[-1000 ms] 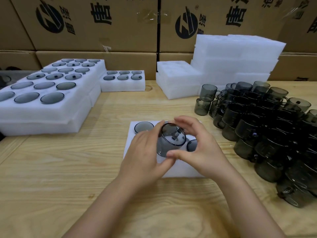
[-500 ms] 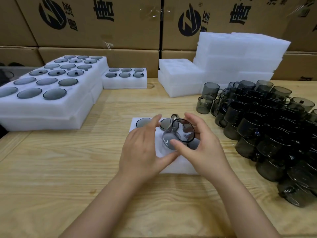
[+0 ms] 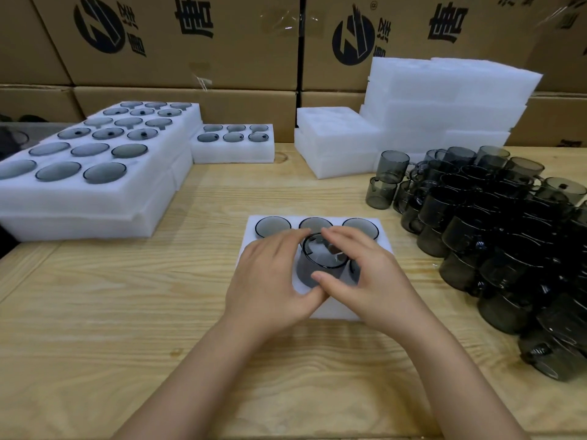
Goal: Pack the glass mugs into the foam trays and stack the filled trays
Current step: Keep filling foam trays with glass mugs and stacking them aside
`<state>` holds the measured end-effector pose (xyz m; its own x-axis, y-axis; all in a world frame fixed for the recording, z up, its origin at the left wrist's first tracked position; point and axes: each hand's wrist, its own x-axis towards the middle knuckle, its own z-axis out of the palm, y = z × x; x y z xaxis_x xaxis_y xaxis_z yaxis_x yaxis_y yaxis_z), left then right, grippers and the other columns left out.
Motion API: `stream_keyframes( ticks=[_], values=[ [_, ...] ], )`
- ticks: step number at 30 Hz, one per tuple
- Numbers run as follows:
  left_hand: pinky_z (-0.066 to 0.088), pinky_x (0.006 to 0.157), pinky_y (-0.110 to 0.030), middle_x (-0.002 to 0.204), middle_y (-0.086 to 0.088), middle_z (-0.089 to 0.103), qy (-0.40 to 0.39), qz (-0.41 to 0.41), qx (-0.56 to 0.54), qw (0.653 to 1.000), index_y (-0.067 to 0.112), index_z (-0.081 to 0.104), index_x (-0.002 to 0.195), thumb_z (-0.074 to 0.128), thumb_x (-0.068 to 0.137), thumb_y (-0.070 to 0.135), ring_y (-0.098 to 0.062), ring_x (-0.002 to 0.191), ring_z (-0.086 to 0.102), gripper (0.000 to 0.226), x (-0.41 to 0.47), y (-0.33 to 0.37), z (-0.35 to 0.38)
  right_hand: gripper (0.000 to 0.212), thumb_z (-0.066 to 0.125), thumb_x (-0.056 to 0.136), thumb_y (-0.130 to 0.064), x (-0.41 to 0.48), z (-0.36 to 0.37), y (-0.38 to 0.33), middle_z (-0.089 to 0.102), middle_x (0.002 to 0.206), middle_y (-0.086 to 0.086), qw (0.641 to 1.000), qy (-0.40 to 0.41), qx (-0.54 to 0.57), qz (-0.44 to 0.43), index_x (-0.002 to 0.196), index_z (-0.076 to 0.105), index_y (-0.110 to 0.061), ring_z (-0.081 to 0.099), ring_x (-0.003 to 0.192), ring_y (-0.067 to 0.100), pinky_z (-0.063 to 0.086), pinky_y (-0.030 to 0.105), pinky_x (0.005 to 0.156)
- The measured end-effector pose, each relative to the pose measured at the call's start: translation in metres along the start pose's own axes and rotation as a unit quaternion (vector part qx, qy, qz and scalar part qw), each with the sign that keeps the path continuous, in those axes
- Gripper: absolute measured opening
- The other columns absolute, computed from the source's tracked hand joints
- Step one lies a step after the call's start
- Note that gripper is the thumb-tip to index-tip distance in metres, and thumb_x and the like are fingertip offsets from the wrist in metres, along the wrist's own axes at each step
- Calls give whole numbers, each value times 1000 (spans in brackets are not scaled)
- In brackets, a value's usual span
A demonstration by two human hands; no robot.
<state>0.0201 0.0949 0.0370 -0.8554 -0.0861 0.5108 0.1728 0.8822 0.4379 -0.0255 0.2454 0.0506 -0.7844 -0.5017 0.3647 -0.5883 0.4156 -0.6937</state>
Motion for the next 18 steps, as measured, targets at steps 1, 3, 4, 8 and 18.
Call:
stream_keyframes(
  ticks=[1, 3, 4, 8, 18],
  values=[
    [37, 93, -23, 118, 8, 63, -9, -6, -2, 1000, 18, 56, 127, 48, 69, 59, -14, 105, 59, 72, 0, -1, 0, 58, 72, 80, -23, 1, 0, 1, 38, 118, -37, 1000, -6, -7, 5, 134, 51, -20, 42, 113, -13, 28, 1, 95],
    [35, 96, -21, 121, 10, 61, -22, -12, 0, 1000, 21, 56, 128, 45, 68, 61, -11, 109, 57, 73, 1, -2, 0, 57, 69, 82, -25, 1, 0, 2, 37, 121, -33, 1000, -16, -18, 12, 136, 49, -20, 38, 115, -14, 25, -1, 95],
    [34, 97, -20, 123, 10, 60, -27, -14, 1, 1000, 21, 55, 129, 44, 68, 61, -10, 112, 55, 73, 1, -2, 0, 57, 68, 83, -25, 1, 1, 3, 36, 123, -31, 999, -21, -23, 12, 136, 48, -20, 35, 115, -15, 23, -3, 94],
    [31, 106, -23, 128, 9, 58, -55, -5, 8, 998, 20, 53, 132, 40, 69, 62, -10, 123, 49, 77, 2, -4, -2, 56, 65, 85, -27, 4, 3, 4, 36, 124, -26, 998, -35, -52, 1, 138, 47, -19, 29, 110, -20, 19, -7, 88],
    [11, 113, -18, 149, 2, 41, -106, 11, 50, 993, 14, 41, 143, 4, 83, 54, -9, 141, 30, 81, -1, -6, -3, 58, 62, 86, -39, 3, 0, 6, 40, 134, -26, 989, -79, -127, -20, 140, 43, -25, 29, 128, -11, 4, 6, 109]
  ],
)
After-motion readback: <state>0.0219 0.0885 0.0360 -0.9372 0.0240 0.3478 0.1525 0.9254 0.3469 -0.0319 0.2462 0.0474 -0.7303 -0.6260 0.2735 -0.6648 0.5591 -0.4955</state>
